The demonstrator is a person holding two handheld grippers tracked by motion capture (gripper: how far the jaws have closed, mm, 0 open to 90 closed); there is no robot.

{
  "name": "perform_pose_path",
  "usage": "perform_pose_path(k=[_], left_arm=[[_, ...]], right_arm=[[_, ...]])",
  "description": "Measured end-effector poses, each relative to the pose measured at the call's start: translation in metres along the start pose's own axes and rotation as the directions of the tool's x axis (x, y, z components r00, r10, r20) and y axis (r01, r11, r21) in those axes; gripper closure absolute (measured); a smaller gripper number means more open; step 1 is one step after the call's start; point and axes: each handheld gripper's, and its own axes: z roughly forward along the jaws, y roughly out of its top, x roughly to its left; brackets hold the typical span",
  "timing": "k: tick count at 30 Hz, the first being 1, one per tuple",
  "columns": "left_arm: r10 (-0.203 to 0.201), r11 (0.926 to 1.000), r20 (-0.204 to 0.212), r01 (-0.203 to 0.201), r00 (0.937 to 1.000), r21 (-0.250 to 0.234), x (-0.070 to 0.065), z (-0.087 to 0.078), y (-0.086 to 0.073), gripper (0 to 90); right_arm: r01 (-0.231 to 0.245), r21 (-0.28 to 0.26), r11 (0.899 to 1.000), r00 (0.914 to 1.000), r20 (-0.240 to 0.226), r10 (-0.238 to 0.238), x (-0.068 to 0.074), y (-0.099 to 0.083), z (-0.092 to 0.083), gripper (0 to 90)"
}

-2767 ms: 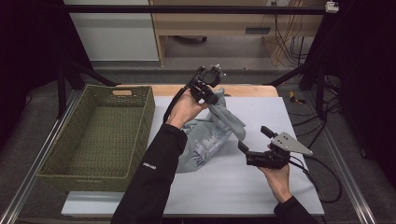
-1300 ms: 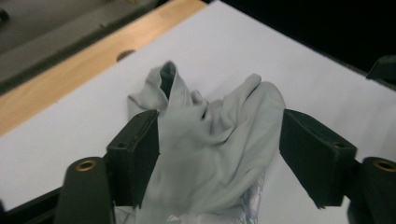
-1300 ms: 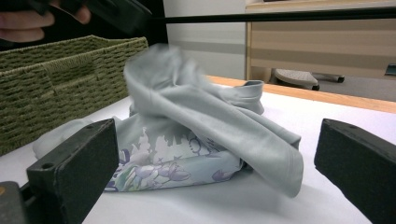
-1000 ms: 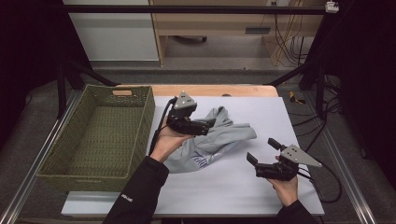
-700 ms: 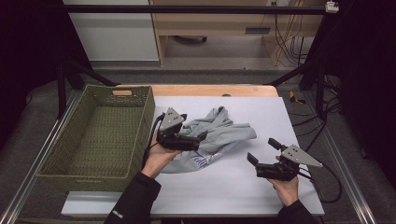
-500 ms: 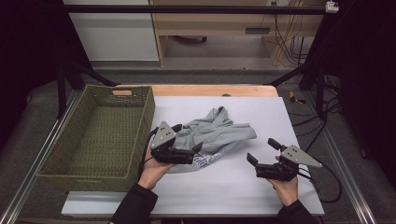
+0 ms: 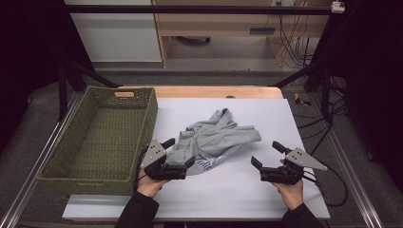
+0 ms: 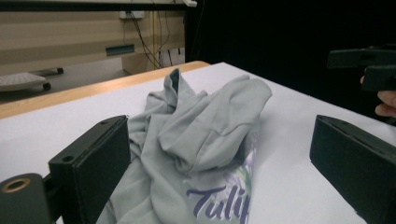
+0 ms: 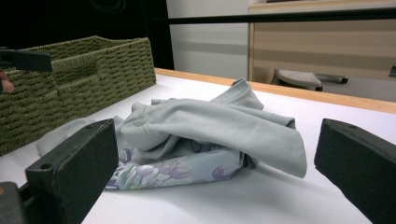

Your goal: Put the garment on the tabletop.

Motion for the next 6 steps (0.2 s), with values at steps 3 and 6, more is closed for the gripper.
perform_pose_path(k=[3, 6], left_arm=[[0.003, 1.0, -0.003, -0.003, 1.0, -0.005, 0.0015, -0.0009, -0.0007, 4.1], [0.008, 0.9999, 0.002, -0.008, 1.0, -0.011, 0.0016, -0.0024, -0.0009, 4.1]], right_arm=[[-0.002, 0.004, 1.0, 1.0, -0.002, 0.002, 0.0002, -0.0004, 0.0004, 0.2], [0.001, 0.003, 1.0, 1.0, -0.004, -0.001, -0.0001, -0.0005, 0.0004, 0.3]])
